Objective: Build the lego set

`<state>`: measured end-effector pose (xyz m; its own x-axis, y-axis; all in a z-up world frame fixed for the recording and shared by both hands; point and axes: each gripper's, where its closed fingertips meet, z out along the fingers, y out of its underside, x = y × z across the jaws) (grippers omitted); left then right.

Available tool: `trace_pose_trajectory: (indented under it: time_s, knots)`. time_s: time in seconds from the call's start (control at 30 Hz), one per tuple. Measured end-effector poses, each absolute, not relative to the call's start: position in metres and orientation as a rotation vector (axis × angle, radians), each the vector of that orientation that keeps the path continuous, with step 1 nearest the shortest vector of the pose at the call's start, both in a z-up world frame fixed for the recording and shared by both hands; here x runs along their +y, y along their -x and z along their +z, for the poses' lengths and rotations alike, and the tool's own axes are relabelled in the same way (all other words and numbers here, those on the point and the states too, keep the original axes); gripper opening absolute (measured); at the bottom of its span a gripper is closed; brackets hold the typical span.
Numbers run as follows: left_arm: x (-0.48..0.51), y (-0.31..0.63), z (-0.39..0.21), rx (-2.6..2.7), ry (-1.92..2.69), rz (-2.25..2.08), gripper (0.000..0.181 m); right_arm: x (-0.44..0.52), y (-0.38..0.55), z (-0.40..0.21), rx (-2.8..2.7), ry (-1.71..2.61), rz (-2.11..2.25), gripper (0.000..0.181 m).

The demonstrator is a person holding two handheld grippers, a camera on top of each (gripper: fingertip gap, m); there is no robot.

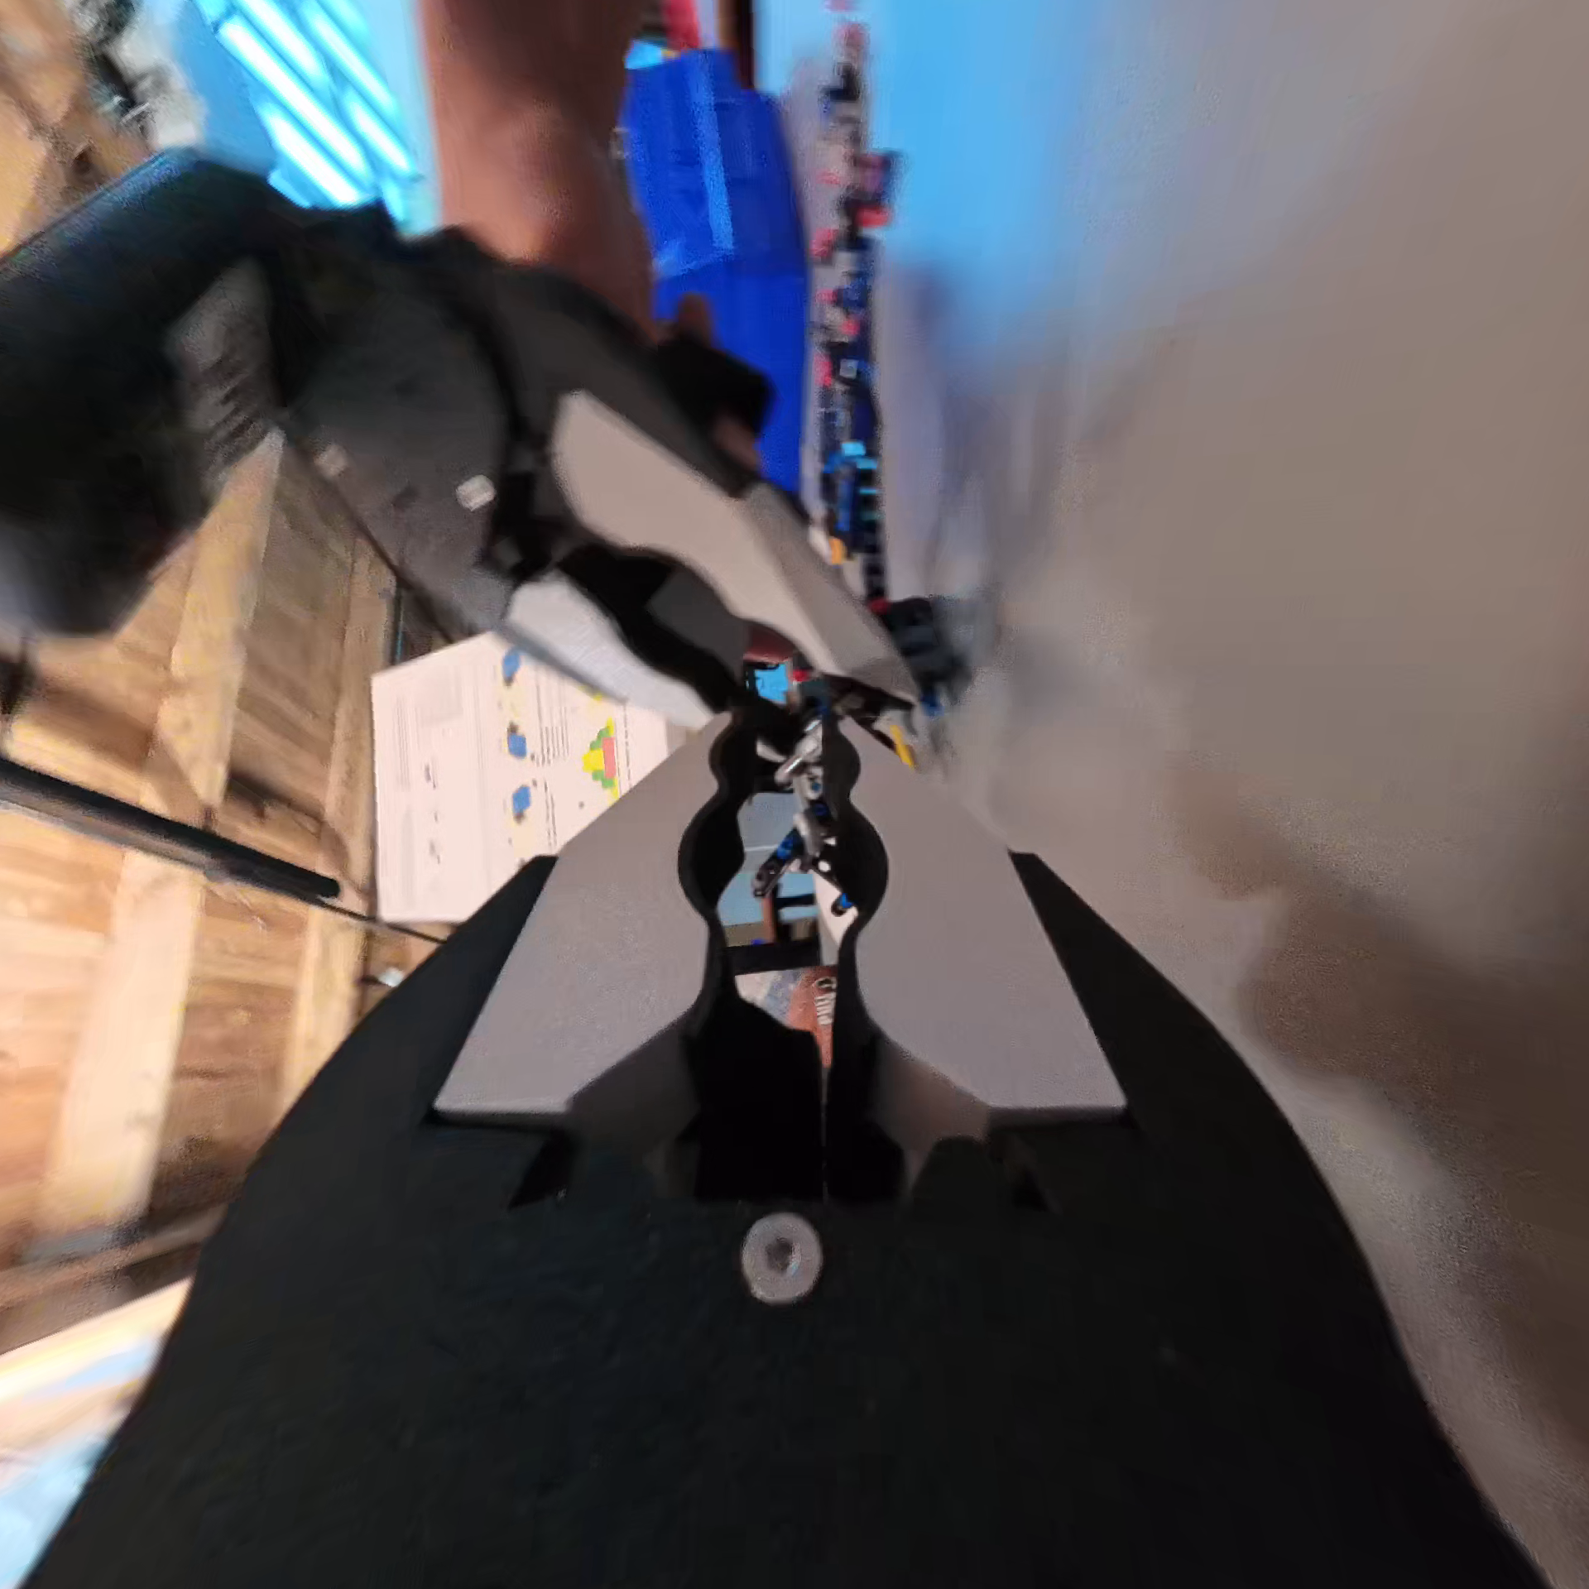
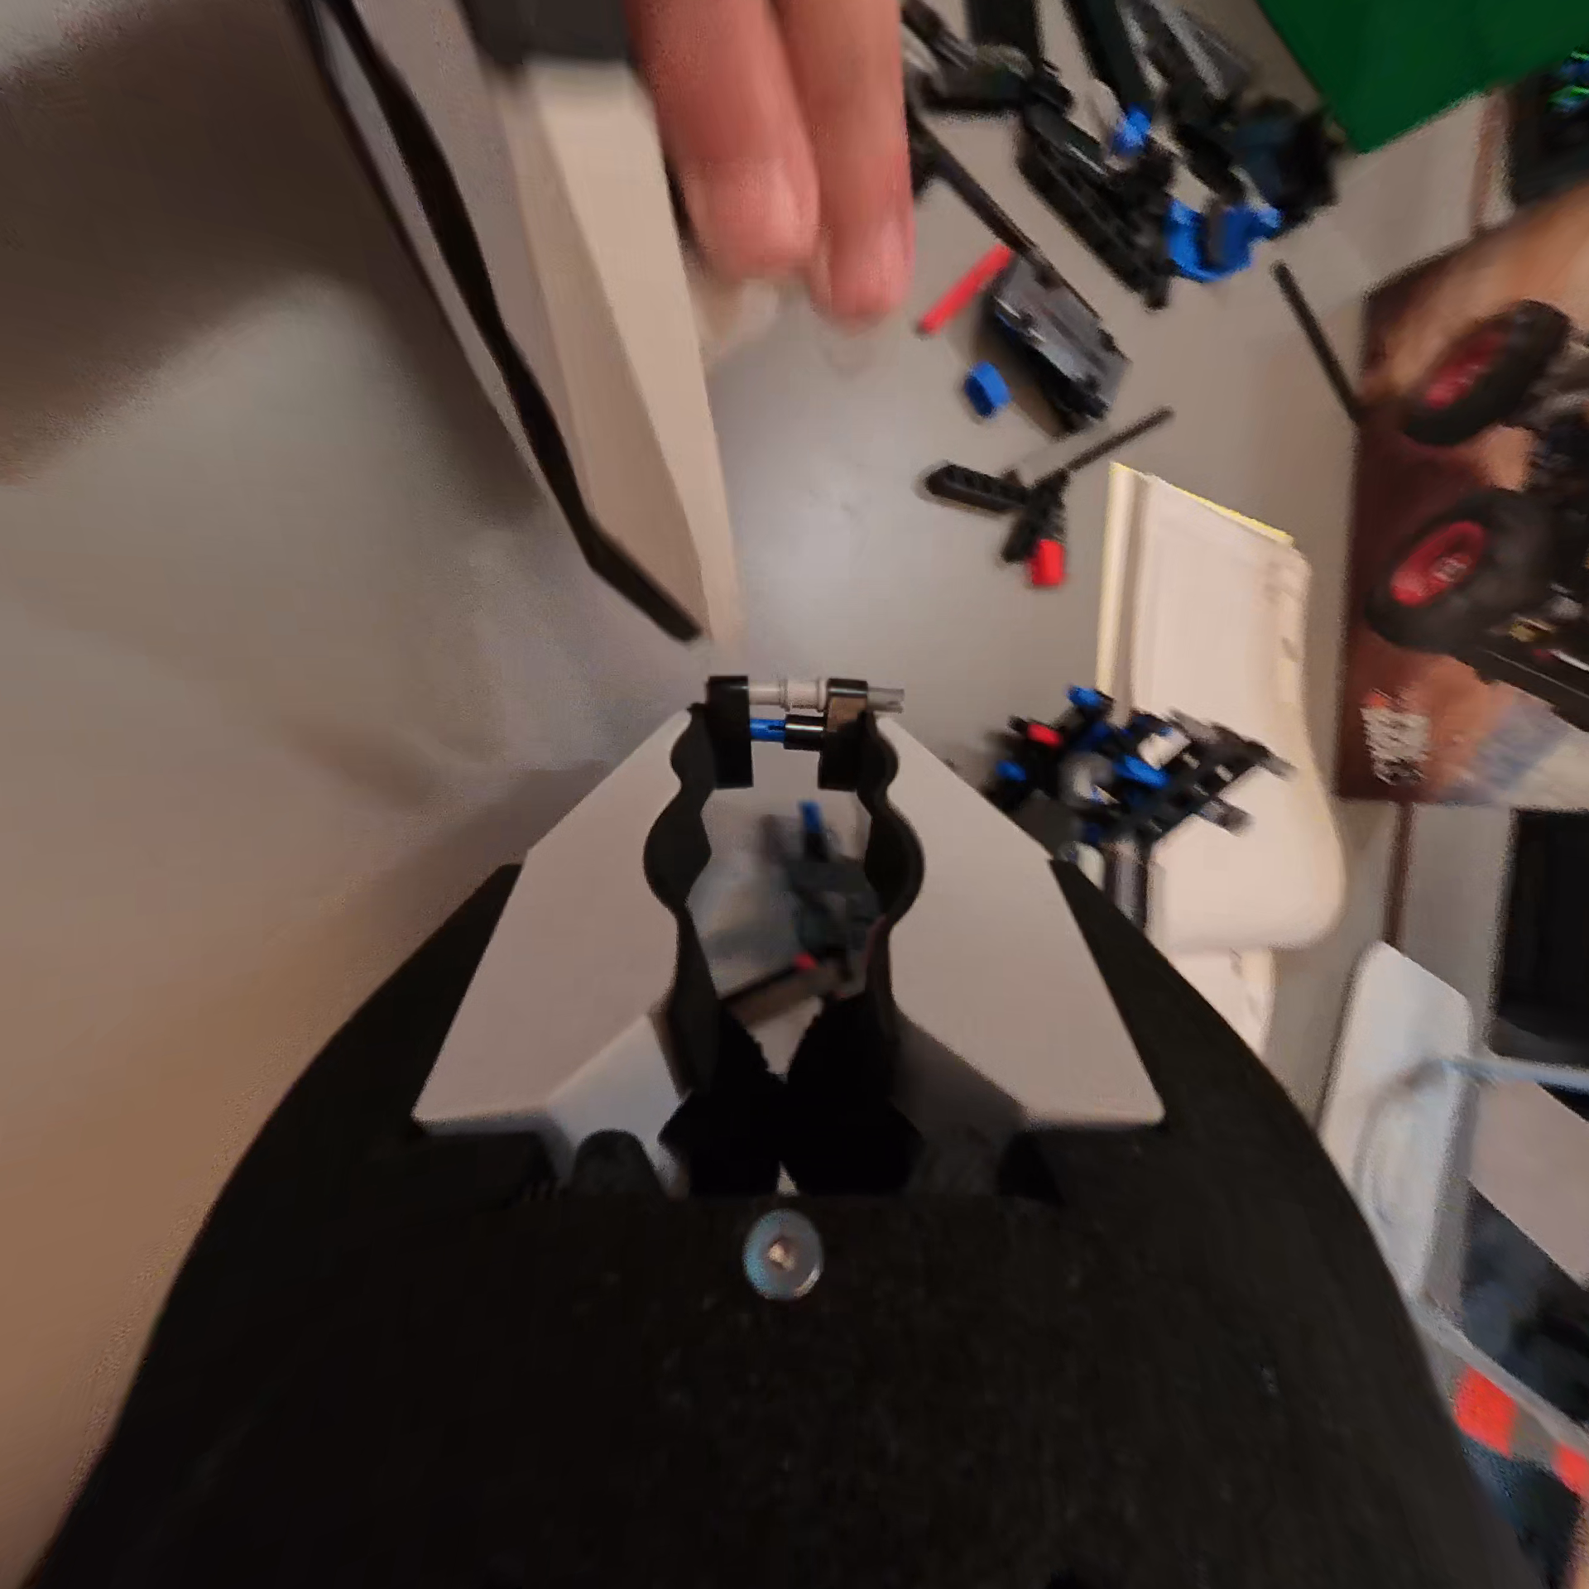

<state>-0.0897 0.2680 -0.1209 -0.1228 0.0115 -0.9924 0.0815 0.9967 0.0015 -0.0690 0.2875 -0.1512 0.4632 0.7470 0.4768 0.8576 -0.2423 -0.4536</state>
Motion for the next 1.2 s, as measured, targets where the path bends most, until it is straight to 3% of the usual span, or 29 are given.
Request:
trace_pose_trajectory:
  time_s: [0.2, 0.33, 0.53, 0.7, 1.2]
  knots:
    - [0.301, 0.067, -0.096, 1.755, 0.997, -1.022, 0.019, 0.313, 0.047, -0.12, -1.14, 1.89, -0.509, 0.032]
    - [0.306, 0.063, -0.101, 1.714, 1.315, -1.399, 0.023, 0.321, 0.048, -0.097, -1.032, 1.76, -0.643, 0.033]
    - [0.3, 0.064, -0.098, 1.687, 1.381, -1.642, 0.01, 0.323, 0.05, -0.087, -1.026, 1.676, -0.781, 0.033]
    - [0.298, 0.065, -0.092, 1.662, 1.368, -1.721, 0.017, 0.326, 0.048, -0.089, -0.989, 1.703, -0.752, 0.034]
    - [0.297, 0.066, -0.102, 1.706, 1.442, -1.824, 0.006, 0.325, 0.053, -0.099, -1.069, 1.672, -0.808, 0.033]
